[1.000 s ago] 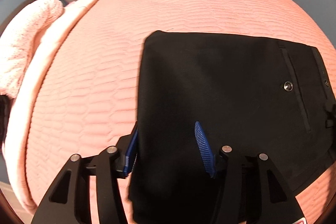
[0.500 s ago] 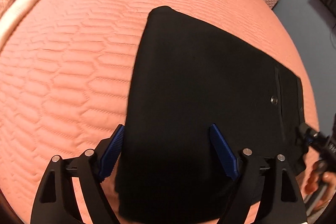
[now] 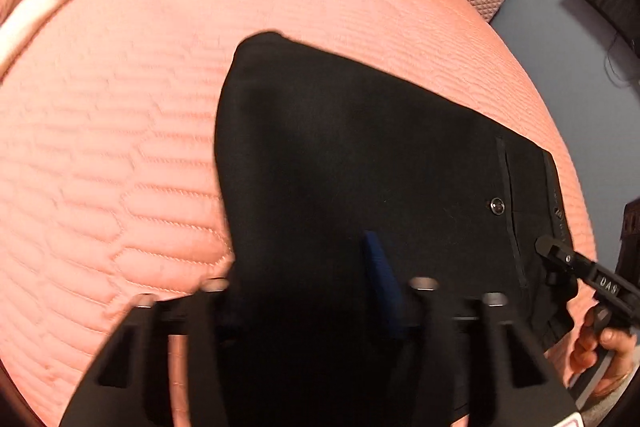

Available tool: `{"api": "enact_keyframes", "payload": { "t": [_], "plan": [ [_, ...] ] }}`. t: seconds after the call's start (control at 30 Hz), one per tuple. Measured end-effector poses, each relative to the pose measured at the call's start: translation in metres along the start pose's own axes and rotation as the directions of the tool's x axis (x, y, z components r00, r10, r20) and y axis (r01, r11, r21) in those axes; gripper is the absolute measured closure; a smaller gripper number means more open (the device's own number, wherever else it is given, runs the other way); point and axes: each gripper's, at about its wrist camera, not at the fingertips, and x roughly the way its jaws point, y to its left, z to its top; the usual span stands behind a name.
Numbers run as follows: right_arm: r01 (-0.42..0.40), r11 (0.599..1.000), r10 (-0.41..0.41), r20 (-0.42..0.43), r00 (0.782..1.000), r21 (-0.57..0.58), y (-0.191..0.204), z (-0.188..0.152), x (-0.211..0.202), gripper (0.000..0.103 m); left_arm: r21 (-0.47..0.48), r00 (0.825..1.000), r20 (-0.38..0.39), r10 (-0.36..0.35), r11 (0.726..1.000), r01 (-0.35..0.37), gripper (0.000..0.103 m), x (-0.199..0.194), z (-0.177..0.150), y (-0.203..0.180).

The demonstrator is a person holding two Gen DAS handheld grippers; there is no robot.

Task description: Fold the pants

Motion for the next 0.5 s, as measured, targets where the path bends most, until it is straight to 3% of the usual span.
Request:
{"api": "enact_keyframes", "payload": {
  "t": [0.03,0.2,0.5],
  "plan": [
    [0.013,1.000,-0.013,0.003,1.000,-0.011,0.002,0.000,-0.001,0.070,0.027,1.000,0.008,0.026,0.999,-0.026,0.082,-0.003,0.001,-0.004],
    [0.065,0.997,-0.063,0.048,0.997,-0.042,0.019,-0.002,-0.015,0.079,0.124,0.992,0.043,0.120,0.984,-0.125,0.090,-0.013,0.006,-0.023],
    [0.096,0.989,-0.081,0.131,0.988,-0.115,0.054,0.011,-0.048,0.087,0.078,0.992,0.104,0.077,0.993,-0.085,0.095,-0.048,0.019,-0.023]
  ]
}}
